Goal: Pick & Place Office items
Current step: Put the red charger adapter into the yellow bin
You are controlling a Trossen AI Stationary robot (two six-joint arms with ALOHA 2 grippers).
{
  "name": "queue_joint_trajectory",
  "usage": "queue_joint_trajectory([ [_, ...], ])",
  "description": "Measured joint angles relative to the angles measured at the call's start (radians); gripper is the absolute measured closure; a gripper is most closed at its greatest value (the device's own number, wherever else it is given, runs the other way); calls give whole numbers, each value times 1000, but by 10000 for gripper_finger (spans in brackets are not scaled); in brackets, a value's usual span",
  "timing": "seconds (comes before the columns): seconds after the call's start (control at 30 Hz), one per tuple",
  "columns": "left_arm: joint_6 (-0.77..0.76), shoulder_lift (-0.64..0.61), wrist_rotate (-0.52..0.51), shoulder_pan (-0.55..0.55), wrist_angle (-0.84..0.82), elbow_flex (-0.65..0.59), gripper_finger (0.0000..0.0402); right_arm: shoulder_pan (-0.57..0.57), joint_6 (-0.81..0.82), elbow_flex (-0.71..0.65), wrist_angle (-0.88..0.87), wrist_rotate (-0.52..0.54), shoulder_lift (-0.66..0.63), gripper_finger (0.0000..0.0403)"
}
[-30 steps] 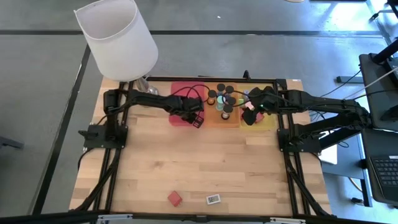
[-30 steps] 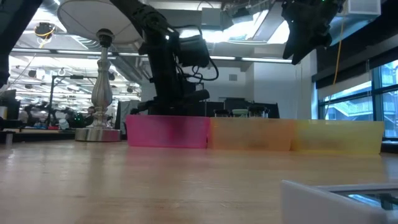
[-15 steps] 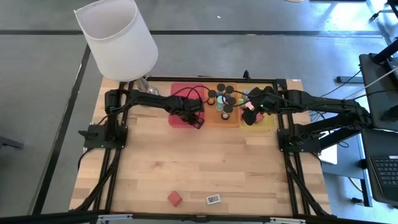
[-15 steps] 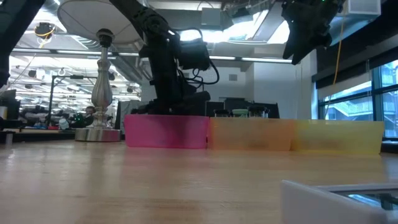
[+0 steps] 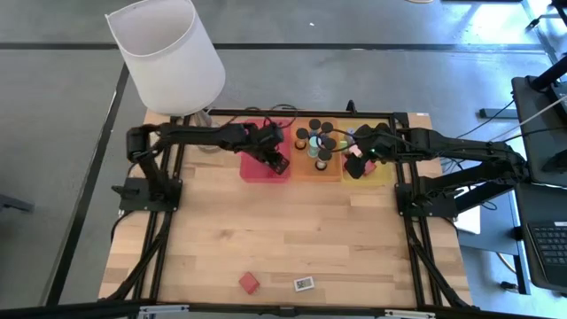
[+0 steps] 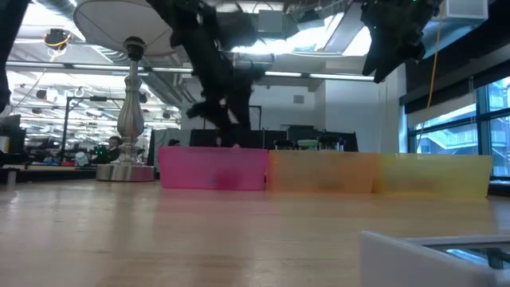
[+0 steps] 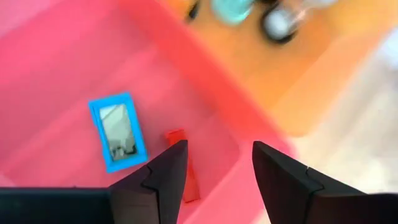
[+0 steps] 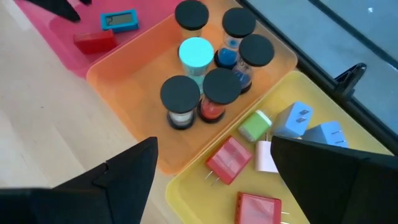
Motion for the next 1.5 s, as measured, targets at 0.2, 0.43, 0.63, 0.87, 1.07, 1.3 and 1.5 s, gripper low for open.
queue_joint_trajectory([
  [0.2, -2, -121, 23, -78, 25, 0, 234, 0, -1, 0, 0, -72, 0, 87],
  [0.43, 10, -188, -22, -287, 103, 0, 244, 8, 20, 0, 3, -87, 0, 87],
  [0.63, 78, -184, -60, -463, 128, 0, 239, 11, 90, 0, 7, -88, 0, 87],
  [0.87, 134, -182, -122, -635, 64, 0, 210, 11, 99, 0, 7, -136, 0, 87],
  [1.07, 160, -182, -115, -737, 55, 0, 181, 11, 50, 0, 7, -136, 0, 87],
  [1.3, 50, -168, -111, -864, 51, 0, 169, 11, -34, 0, 7, -139, 0, 87],
  [1.5, 46, -113, -60, -942, 51, 0, 170, 11, -55, 0, 6, -139, 0, 87],
])
